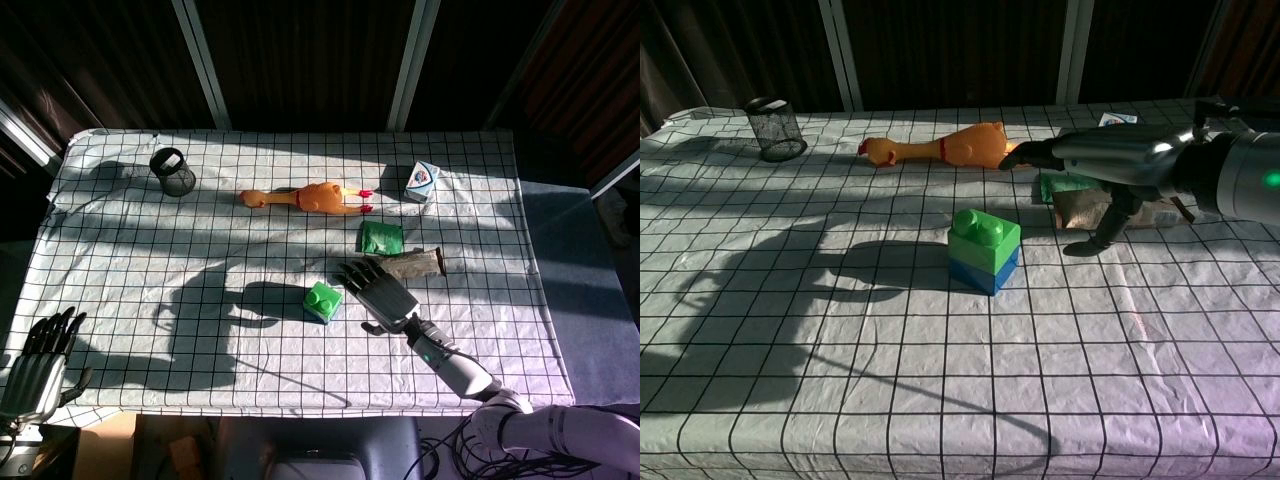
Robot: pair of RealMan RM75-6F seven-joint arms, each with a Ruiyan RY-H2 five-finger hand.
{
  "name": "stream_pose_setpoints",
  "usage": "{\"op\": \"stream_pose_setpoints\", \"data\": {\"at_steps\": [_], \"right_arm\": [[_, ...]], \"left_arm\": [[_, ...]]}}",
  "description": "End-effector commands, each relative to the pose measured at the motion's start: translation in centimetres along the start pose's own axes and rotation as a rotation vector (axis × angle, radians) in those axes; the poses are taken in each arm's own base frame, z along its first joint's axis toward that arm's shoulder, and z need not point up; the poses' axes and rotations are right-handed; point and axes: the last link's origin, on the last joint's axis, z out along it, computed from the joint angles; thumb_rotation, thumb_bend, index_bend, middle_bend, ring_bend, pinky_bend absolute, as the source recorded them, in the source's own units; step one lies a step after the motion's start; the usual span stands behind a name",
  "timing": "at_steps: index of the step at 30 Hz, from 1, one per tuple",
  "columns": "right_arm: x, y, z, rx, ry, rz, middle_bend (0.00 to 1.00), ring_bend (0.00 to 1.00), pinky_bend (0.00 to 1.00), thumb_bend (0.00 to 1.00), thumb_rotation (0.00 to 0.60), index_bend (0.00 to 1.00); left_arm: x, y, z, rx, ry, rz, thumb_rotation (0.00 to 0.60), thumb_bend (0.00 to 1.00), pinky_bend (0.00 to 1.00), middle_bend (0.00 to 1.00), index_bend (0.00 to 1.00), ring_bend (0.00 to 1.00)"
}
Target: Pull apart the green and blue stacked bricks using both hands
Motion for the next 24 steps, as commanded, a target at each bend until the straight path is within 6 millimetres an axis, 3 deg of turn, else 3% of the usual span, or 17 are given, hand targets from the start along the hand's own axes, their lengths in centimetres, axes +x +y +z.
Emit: {"op": "stream_pose_setpoints", "data": {"at_steps": [1,9,14,24], "right_arm": [[0.3,-0.5,0.7,-0.003,-0.022,-0.005,0.00,0.00,0.00,0.17,0.600,0.00],[0.3,-0.8,3.1,-0.013,-0.030,-0.073,0.00,0.00,0.00,0.17,0.600,0.00],[-0.2,-2.3,5.0,0.002,-0.053,-0.115,0.00,0.00,0.00,0.18,0.600,0.00],[-0.5,-3.3,5.8,-0.007,-0.069,-0.147,0.00,0.00,0.00,0.24,0.600,0.00]], "left_arm": [[0.0,0.0,0.1,-0.001,0.000,0.002,0.600,0.35,0.08,0.00,0.00,0.00],[-0.1,-0.1,0.5,0.014,-0.012,0.003,0.600,0.35,0.08,0.00,0.00,0.00],[0.0,-0.3,0.7,0.046,-0.008,0.006,0.600,0.35,0.08,0.00,0.00,0.00],[0.1,-0.3,0.5,0.049,0.001,0.002,0.600,0.35,0.08,0.00,0.00,0.00]]}}
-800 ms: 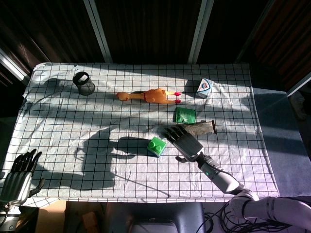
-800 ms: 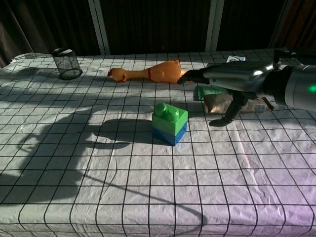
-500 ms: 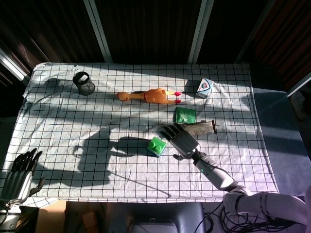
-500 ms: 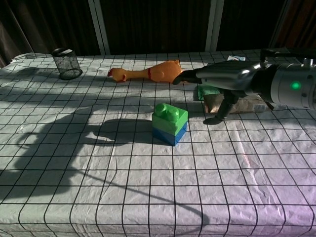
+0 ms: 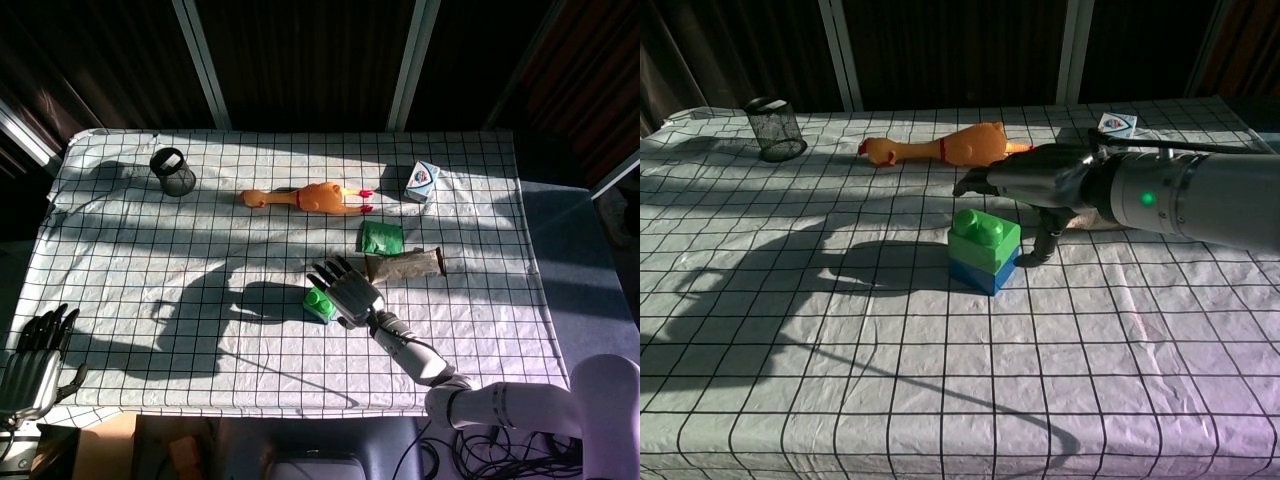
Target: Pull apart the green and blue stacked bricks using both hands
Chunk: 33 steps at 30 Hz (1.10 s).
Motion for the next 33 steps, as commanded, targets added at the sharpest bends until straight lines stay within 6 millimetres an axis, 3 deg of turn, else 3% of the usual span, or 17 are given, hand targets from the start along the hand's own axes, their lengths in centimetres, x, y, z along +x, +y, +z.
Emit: {"op": "stream_pose_setpoints", "data": {"at_steps": [1,20,24,29,33], "right_arm": [[0.1,-0.1,0.2,-0.009,0.007,-0.007,0.00,0.00,0.00,0.25,0.600,0.00],[-0.8,-1.4,1.5,-0.001,0.014,0.039,0.17,0.00,0.00,0.28,0.600,0.21],[-1.0,-1.5,1.5,-0.002,0.021,0.032,0.23,0.01,0.00,0.29,0.600,0.31],[-1.1,-1.7,1.4,-0.002,0.047,0.021,0.38,0.12,0.07,0.30,0.600,0.51],[-0.9,-1.7,1.3,0.000,0.092,0.012,0.45,0.21,0.14,0.30,0.600,0.64]], "left_arm": [[0.0,0.0,0.0,0.002,0.002,0.000,0.600,0.35,0.08,0.00,0.00,0.00],[0.2,-0.2,-0.3,-0.006,-0.012,-0.030,0.600,0.35,0.08,0.00,0.00,0.00],[0.3,-0.2,-0.4,-0.006,-0.008,-0.031,0.600,0.35,0.08,0.00,0.00,0.00],[0.2,-0.1,-0.4,-0.013,-0.013,-0.028,0.600,0.35,0.08,0.00,0.00,0.00],[0.2,-0.1,-0.4,-0.016,-0.015,-0.028,0.600,0.35,0.08,0.00,0.00,0.00]]}}
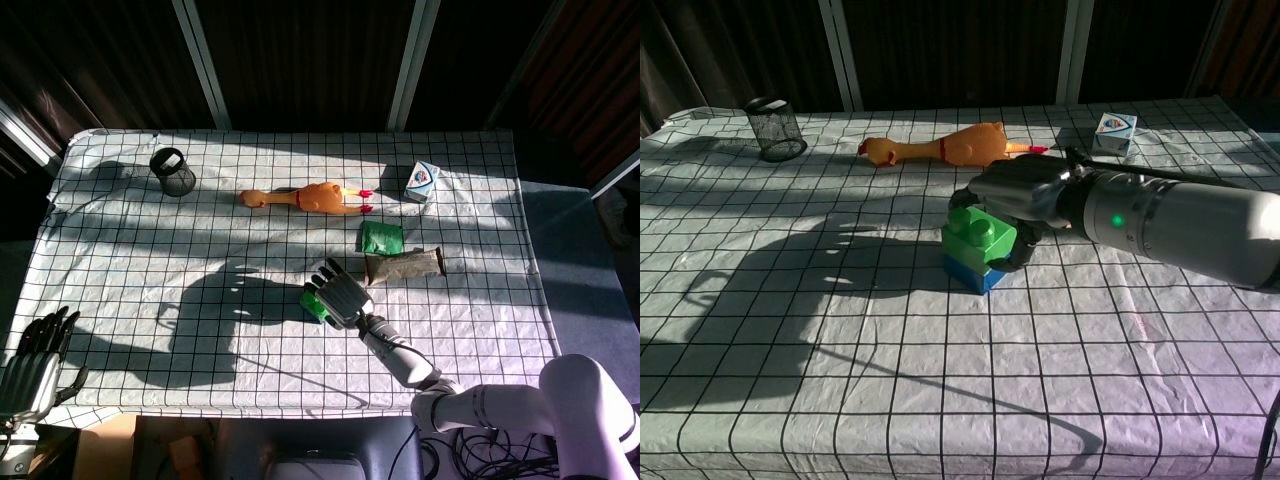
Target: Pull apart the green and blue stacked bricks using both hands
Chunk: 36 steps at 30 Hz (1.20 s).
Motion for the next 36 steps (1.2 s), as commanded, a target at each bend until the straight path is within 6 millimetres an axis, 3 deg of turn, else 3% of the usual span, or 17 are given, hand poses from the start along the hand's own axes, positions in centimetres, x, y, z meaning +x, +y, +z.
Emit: {"op": "stream_pose_setpoints", "data": {"at_steps": [1,8,11,20,26,36], "right_arm": [[0.1,0.0,-0.2,0.002,0.050,-0.004,0.47,0.23,0.16,0.30,0.600,0.68],[2.4,0.5,-1.9,0.040,0.168,0.120,0.53,0.30,0.20,0.30,0.600,0.77],[3.6,0.9,-2.8,0.059,0.226,0.192,0.55,0.31,0.22,0.30,0.600,0.79],[7.4,0.9,-4.7,0.106,0.310,0.450,0.56,0.31,0.22,0.30,0.600,0.81],[7.9,0.3,-4.6,0.110,0.311,0.553,0.56,0.31,0.22,0.31,0.600,0.81],[8.6,-2.0,-3.3,0.134,0.318,0.674,0.57,0.31,0.22,0.30,0.600,0.82]], "left_arm": [[0.0,0.0,0.0,-0.005,-0.005,-0.004,0.600,0.35,0.08,0.00,0.00,0.00],[0.5,0.8,0.8,-0.168,0.016,-0.144,0.600,0.35,0.08,0.00,0.00,0.00],[0.3,1.2,1.7,-0.276,0.018,-0.317,0.600,0.36,0.08,0.00,0.00,0.00],[-3.5,5.1,4.7,-0.448,-0.063,-0.916,0.600,0.34,0.07,0.00,0.00,0.00],[-4.5,8.4,7.0,-0.468,-0.082,-1.221,0.600,0.31,0.06,0.00,0.00,0.00],[-5.6,12.6,9.0,-0.461,-0.117,-1.377,0.600,0.29,0.06,0.00,0.00,0.00]]}}
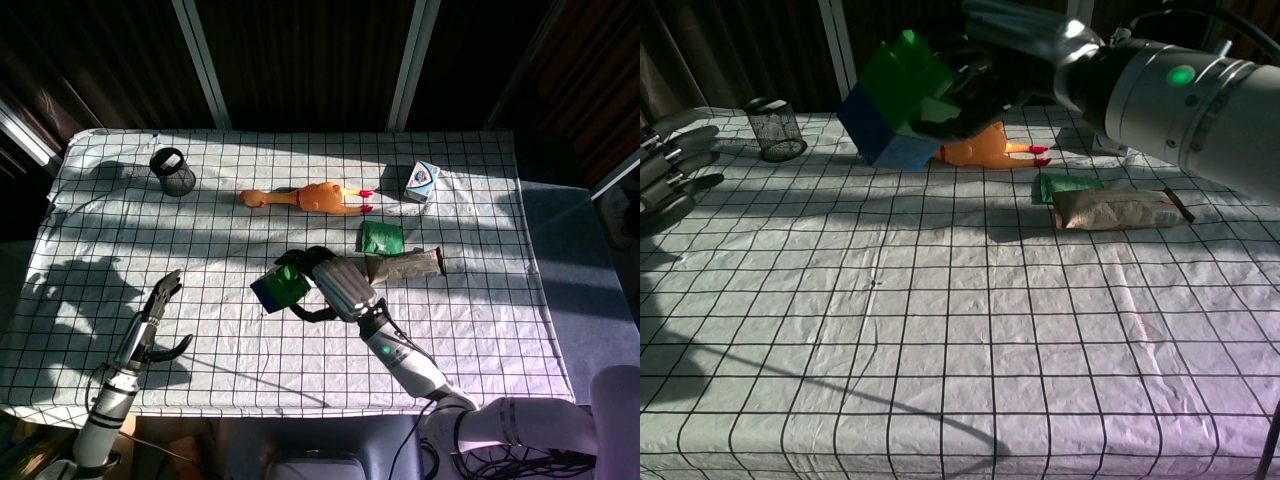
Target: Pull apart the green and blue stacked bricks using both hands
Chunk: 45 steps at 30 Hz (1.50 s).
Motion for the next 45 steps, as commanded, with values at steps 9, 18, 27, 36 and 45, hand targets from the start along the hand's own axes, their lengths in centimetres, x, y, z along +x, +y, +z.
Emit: {"op": "stream_pose_setpoints", "data": {"at_steps": [9,18,27,36,45], "right_arm": [[-2.0,-2.3,1.9,0.009,0.021,0.100,0.57,0.31,0.22,0.30,0.600,0.82],[-3.4,-3.8,2.8,0.014,0.021,0.146,0.57,0.31,0.22,0.30,0.600,0.82],[-4.4,-4.7,3.5,0.015,0.018,0.152,0.57,0.31,0.22,0.30,0.600,0.82],[-4.7,-5.2,3.8,0.007,0.052,0.146,0.57,0.31,0.22,0.30,0.600,0.83],[-5.1,-5.1,4.0,-0.012,0.063,0.103,0.58,0.31,0.22,0.30,0.600,0.83]], "left_arm": [[-3.7,-0.2,2.0,-0.009,-0.016,-0.101,0.600,0.29,0.06,0.00,0.00,0.00],[-5.3,-0.3,3.2,-0.009,-0.013,-0.117,0.600,0.29,0.07,0.00,0.00,0.00],[-6.2,-0.2,4.4,-0.011,0.044,-0.144,0.600,0.29,0.07,0.01,0.00,0.00],[-6.6,-0.2,4.8,0.003,0.111,-0.197,0.600,0.29,0.07,0.12,0.11,0.00],[-6.7,-0.4,4.3,-0.001,0.112,-0.224,0.600,0.28,0.07,0.13,0.18,0.00]]}}
